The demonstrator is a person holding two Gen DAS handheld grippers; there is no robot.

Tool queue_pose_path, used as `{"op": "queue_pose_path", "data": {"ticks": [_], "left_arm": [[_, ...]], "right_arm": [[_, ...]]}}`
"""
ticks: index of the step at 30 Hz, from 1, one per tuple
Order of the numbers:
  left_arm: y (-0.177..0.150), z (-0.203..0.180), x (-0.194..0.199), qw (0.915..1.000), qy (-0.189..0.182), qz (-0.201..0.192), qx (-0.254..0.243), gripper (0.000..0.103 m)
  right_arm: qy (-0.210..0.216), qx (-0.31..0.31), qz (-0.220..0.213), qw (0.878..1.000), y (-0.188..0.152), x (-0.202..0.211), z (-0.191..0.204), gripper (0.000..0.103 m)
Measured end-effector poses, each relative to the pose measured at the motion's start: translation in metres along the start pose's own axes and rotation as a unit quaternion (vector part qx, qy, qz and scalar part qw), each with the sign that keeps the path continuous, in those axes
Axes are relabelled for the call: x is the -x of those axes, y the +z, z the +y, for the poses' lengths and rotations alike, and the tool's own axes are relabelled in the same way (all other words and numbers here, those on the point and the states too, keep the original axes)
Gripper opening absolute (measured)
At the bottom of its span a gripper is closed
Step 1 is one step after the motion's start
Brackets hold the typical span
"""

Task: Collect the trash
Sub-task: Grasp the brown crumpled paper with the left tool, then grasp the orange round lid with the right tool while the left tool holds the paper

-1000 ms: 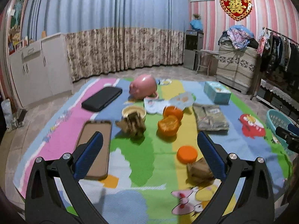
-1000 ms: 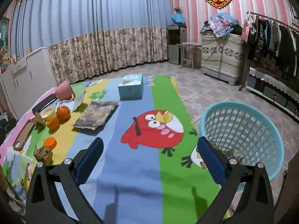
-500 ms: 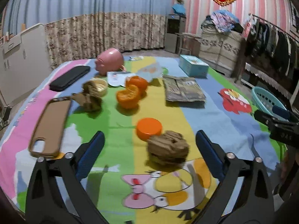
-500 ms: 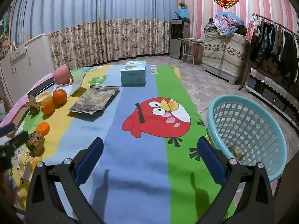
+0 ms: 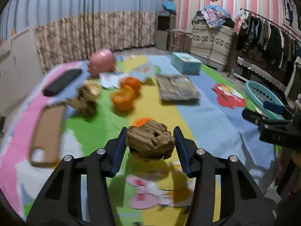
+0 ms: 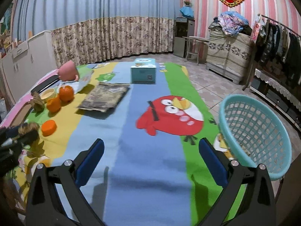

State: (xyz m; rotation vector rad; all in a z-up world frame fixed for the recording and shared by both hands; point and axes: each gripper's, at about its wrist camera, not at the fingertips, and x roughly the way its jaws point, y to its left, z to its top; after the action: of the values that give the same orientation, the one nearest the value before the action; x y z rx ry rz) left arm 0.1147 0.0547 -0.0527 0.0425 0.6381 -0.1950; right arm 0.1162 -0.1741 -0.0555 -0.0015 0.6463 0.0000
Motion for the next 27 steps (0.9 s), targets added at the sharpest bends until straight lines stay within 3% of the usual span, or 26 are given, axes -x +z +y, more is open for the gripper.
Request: {"op": "queue_pose_path", "data": {"ticks": [6, 13, 24, 26, 27], "left_arm": [[0.012, 0.066, 0.018, 0.9967, 0.071, -0.028, 0.025, 0.048], [0.011, 0.127, 0.027, 0.9899, 0.115, -0.038, 0.074, 0.048], [0.001, 0.153, 0.022, 0.9877, 0.126, -0.032, 0.086, 0.048], [0.0, 0.158, 0.021, 0.9872, 0.126, -0.032, 0.091, 0.048], [0.0, 0.159, 0.021, 0.9871, 0.126, -0.032, 0.094, 0.048]], "right_arm": [[0.031, 0.027, 0.002, 0.999, 0.004, -0.004, 0.059, 0.098], [0.058, 0.05, 0.025, 0.997, 0.006, -0.02, 0.122, 0.098], [0.054, 0.074, 0.082, 0.992, 0.006, -0.057, 0.172, 0.098], [0.057, 0.079, 0.092, 0.991, 0.006, -0.06, 0.174, 0.096], [0.061, 0.08, 0.095, 0.99, 0.006, -0.062, 0.174, 0.087]]}}
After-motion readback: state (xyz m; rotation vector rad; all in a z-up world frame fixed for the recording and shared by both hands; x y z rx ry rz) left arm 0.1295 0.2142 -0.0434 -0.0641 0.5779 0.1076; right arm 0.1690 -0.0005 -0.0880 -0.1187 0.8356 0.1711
